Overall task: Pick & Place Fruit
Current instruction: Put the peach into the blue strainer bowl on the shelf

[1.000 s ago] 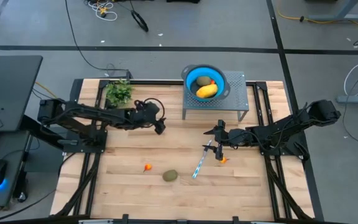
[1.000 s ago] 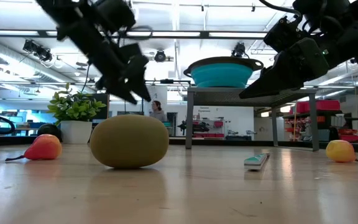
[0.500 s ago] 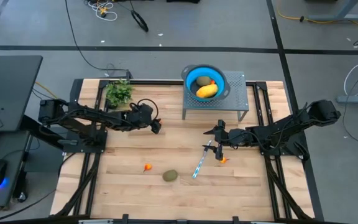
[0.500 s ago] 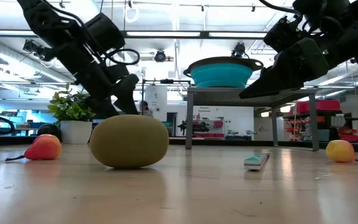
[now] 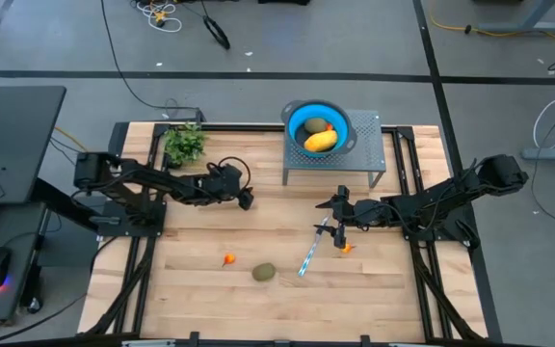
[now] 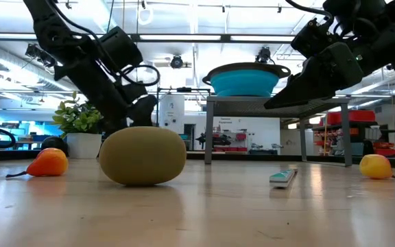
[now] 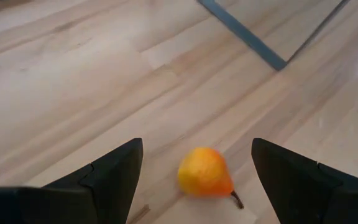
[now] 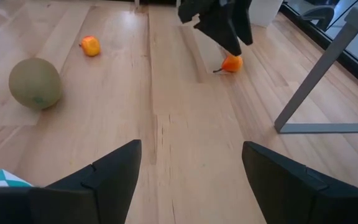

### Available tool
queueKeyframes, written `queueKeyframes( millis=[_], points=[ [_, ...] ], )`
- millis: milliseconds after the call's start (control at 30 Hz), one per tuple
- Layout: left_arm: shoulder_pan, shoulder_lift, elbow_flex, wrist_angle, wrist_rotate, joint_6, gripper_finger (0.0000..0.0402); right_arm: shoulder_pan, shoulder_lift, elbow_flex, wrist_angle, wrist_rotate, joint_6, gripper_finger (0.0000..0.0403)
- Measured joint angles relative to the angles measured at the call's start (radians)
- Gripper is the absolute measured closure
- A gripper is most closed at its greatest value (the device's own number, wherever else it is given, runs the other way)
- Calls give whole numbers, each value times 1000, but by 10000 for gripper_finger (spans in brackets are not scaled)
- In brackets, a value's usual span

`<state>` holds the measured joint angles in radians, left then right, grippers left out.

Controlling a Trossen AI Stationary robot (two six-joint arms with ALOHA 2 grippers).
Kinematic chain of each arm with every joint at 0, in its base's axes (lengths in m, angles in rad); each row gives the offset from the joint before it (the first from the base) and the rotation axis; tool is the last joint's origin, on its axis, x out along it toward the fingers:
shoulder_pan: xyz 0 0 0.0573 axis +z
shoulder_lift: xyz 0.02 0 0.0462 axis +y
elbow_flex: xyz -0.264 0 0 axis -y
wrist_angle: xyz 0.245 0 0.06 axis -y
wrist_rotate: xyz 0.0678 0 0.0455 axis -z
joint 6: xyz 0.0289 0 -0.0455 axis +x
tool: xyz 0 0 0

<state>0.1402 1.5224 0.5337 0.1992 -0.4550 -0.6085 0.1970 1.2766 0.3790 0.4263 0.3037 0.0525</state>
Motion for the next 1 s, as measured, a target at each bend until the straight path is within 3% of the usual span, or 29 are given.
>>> queueKeyframes(
  millis=[267,633,1000],
  points=[
    [0,66,0,26,23,-3,92,0,0,0,-3,0,0,115],
    [0,100,-1,28,-23,-2,96,0,0,0,-3,0,0,115],
    [0,100,-1,18,-23,3,180,0,0,0,-4,0,0,115]
  ],
)
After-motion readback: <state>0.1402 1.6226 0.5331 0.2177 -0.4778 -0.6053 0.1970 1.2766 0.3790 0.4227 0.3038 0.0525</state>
